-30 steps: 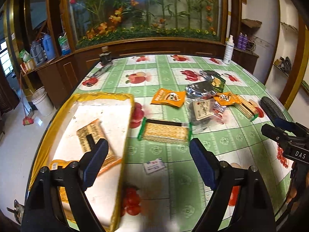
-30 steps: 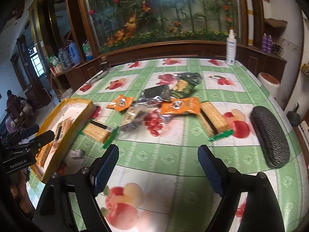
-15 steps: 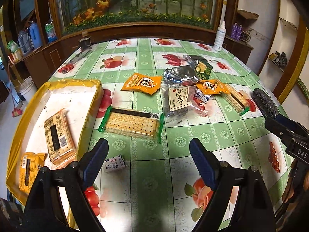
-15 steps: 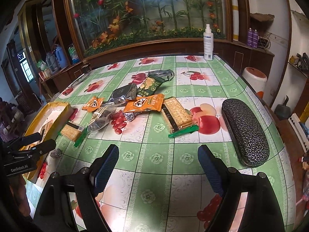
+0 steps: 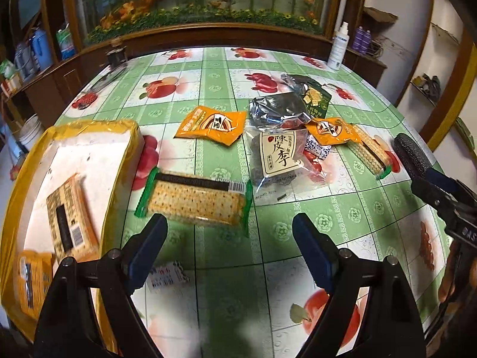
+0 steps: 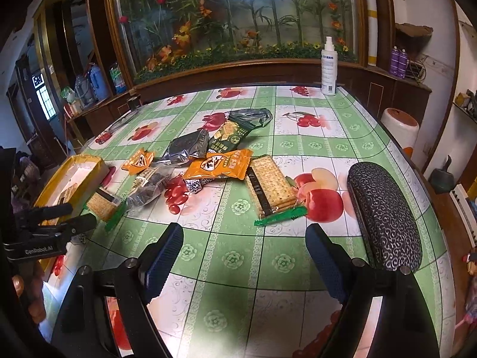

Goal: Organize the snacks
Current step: 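Move left tool to a green-ended saltine pack while right tool approaches another saltine pack, then close left tool on its saltine pack while right tool grips the other saltine pack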

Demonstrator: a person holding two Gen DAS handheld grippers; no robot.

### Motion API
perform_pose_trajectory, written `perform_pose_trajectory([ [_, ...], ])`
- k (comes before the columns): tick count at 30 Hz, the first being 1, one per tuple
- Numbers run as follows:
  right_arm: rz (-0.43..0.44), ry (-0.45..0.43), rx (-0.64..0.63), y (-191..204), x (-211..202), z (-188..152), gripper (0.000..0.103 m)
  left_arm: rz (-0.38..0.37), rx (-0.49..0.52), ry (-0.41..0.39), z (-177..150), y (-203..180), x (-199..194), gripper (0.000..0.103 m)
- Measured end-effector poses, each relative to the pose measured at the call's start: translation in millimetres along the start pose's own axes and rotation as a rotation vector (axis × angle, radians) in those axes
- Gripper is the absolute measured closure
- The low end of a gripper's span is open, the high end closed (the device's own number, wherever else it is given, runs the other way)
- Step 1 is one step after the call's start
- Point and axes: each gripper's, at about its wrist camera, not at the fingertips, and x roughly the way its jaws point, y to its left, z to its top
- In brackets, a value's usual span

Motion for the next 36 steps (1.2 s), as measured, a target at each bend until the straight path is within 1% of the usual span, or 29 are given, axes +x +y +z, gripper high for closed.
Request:
perform_pose_trajectory([
  [3, -0.007, 0.017, 0.013, -6.8, 11.6, 4.0, 0.016, 0.017, 0.017, 0.026, 4.8, 5.6, 10.8, 0.017],
  [8, -0.004, 0.055, 0.057, -14.0, 30.3, 8.9, 0.016, 0.055, 0.032, 0.041, 8.9, 5.4, 27.8, 0.017],
  [11, -0.009, 0.065, 0.050, -11.8, 37.7, 9.8, 0.016, 0.084, 0.043, 0.043, 11.0, 6.4, 34.5, 0.017],
  [14, -0.009, 0.072, 0.042, -10.6, 43.8, 11.6, 0.016, 0.097, 0.057, 0.046, 14.1, 7.5, 40.2, 0.017],
  [24, -0.029, 0.097, -0.011, 0.2, 63.5, 18.6, 0.016, 0.114, 0.085, 0.034, 17.0, 10.3, 46.9, 0.017],
  [28, -0.032, 0.108, -0.029, 6.0, 72.8, 21.2, 0.015, 0.118, 0.101, 0.027, 18.2, 11.8, 49.3, 0.012],
  [32, -0.041, 0.112, -0.039, 7.9, 80.4, 23.7, 0.015, 0.108, 0.114, 0.031, 19.3, 11.7, 52.6, 0.011],
  [36, -0.044, 0.108, -0.045, 7.2, 85.8, 28.1, 0.013, 0.096, 0.098, 0.037, 20.2, 16.4, 56.6, 0.005],
])
